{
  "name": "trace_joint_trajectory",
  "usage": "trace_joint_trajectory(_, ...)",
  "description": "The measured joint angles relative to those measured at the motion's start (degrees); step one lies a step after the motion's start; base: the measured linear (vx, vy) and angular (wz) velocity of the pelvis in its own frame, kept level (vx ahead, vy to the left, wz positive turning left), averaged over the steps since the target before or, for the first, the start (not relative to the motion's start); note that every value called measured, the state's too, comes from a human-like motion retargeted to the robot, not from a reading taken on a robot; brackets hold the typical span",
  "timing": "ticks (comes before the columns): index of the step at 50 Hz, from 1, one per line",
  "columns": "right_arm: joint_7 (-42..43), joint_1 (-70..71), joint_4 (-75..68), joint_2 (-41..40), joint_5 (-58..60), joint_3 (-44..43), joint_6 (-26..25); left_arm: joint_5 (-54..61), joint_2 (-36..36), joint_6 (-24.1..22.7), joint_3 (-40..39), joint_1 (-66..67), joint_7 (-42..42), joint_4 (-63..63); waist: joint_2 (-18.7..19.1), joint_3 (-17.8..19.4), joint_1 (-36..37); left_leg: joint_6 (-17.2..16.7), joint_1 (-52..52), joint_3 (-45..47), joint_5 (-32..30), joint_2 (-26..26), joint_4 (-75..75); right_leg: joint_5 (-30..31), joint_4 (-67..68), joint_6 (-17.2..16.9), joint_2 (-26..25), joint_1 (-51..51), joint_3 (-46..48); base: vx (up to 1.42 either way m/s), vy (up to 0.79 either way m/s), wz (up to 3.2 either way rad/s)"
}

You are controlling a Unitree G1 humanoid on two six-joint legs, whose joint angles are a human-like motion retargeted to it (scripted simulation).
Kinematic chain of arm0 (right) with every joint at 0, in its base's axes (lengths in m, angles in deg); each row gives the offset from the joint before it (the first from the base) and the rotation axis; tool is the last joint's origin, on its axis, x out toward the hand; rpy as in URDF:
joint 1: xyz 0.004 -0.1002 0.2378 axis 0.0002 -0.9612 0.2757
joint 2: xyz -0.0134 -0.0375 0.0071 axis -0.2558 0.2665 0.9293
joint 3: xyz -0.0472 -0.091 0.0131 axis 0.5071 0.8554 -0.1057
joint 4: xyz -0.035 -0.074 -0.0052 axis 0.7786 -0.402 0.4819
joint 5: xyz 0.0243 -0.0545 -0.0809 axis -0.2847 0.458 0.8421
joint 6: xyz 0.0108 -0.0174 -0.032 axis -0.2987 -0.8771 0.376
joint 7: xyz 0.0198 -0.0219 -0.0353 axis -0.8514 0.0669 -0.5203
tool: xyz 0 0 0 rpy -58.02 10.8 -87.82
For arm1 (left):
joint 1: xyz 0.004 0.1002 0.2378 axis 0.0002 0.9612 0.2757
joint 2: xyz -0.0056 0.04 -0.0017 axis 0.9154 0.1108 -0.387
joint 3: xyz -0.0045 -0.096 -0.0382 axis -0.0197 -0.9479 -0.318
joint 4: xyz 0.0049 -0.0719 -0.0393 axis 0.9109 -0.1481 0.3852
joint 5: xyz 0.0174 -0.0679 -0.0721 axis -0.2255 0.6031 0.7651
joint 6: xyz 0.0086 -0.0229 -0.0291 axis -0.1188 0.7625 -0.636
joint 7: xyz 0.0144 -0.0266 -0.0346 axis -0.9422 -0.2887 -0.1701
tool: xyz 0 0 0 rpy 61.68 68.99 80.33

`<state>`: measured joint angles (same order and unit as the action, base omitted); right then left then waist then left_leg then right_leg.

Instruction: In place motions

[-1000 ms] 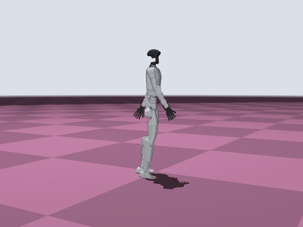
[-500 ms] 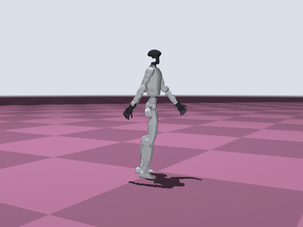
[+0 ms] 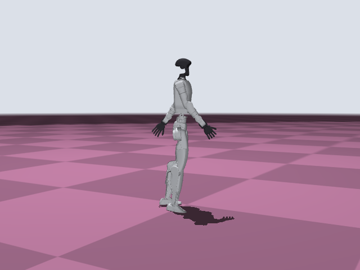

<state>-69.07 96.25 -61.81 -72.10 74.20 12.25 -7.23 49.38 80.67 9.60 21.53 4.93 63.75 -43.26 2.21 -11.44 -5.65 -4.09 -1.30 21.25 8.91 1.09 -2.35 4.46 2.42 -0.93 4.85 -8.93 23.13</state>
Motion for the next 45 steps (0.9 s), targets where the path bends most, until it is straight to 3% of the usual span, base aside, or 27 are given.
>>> trace_joint_trajectory(7,-0.2,-3.2,3.0,0.4,2.8,3.1,2.2,0.5,-0.7,0.9,-2.6,-1.8,2.5,0.6,-0.4,-0.5,-1.2,0.0,0.3,0.2,0.0,0.0,0.1,-0.1,0.0,0.0,-0.1,-0.2,-0.2,0.00,0.00,0.00)
trace_joint_trajectory(13,2.6,-9.2,-11.2,2.3,10.5,1.9,1.5,5.4,-2.9,0.7,2.4,-14.9,0.9,1.7,-0.8,-1.5,-1.6,0.1,0.8,0.4,0.0,0.1,0.1,-0.1,-0.2,0.1,-0.3,-0.5,-0.3,0.02,-0.01,0.00)
trace_joint_trajectory(17,5.8,-14.5,-24.0,4.4,16.3,-0.9,-4.4,6.1,-4.1,1.4,6.7,-26.9,1.8,2.0,-0.9,-2.0,-2.2,0.4,1.5,-0.3,-0.1,0.2,0.4,-0.2,-0.4,0.0,-0.4,-0.3,0.4,0.03,-0.04,0.10)
trace_joint_trajectory(21,6.6,-24.1,-26.5,6.2,20.1,-5.2,-13.2,5.4,-5.6,1.4,9.9,-36.9,5.4,7.1,-1.4,-2.7,-1.1,0.5,2.5,0.8,-0.1,0.3,0.5,-0.7,-0.1,0.0,-0.8,-1.0,-0.6,0.00,-0.06,-0.30)
trace_joint_trajectory(23,6.4,-28.6,-26.5,7.0,20.2,-7.3,-14.2,5.6,-6.7,0.4,10.8,-40.7,6.9,10.8,-2.1,-3.4,4.6,0.2,2.2,7.0,0.5,0.8,0.2,-1.8,1.5,-0.9,-1.4,-2.6,-6.9,-0.03,-0.05,-1.65)
trace_joint_trajectory(25,6.5,-33.1,-26.5,7.7,19.2,-10.8,-14.2,6.1,-8.5,-0.8,12.8,-43.4,8.1,14.7,-0.4,-2.7,-5.7,1.0,3.8,-3.8,-0.9,0.1,0.5,-0.5,-1.2,-0.2,-0.4,-0.1,4.0,0.00,-0.04,2.75)
trace_joint_trajectory(33,9.0,-40.2,-26.5,9.1,11.7,-15.9,-17.9,5.1,-10.2,-5.8,16.6,-47.1,9.1,25.1,0.2,-1.8,-6.5,1.0,3.3,-3.0,-0.8,0.2,0.7,-0.4,-1.3,-0.5,-0.3,0.5,3.2,-0.01,0.01,0.20)
trace_joint_trajectory(38,9.5,-36.3,-26.5,7.9,10.0,-14.9,-16.4,1.7,-9.4,-6.3,17.7,-44.3,8.8,22.0,0.7,-2.0,-6.0,1.1,3.1,-2.6,-0.8,0.1,0.5,-0.3,-1.3,-0.4,-0.3,0.3,2.8,0.00,0.01,0.00)
trace_joint_trajectory(45,10.0,-24.0,-23.3,4.8,11.9,-9.2,-10.6,-2.0,-7.6,-2.6,13.6,-36.4,5.4,5.0,1.0,-2.2,-5.4,1.2,2.4,-2.2,-0.7,-0.2,0.1,0.0,-1.1,-0.1,-0.2,0.1,2.3,0.03,0.07,-0.04)
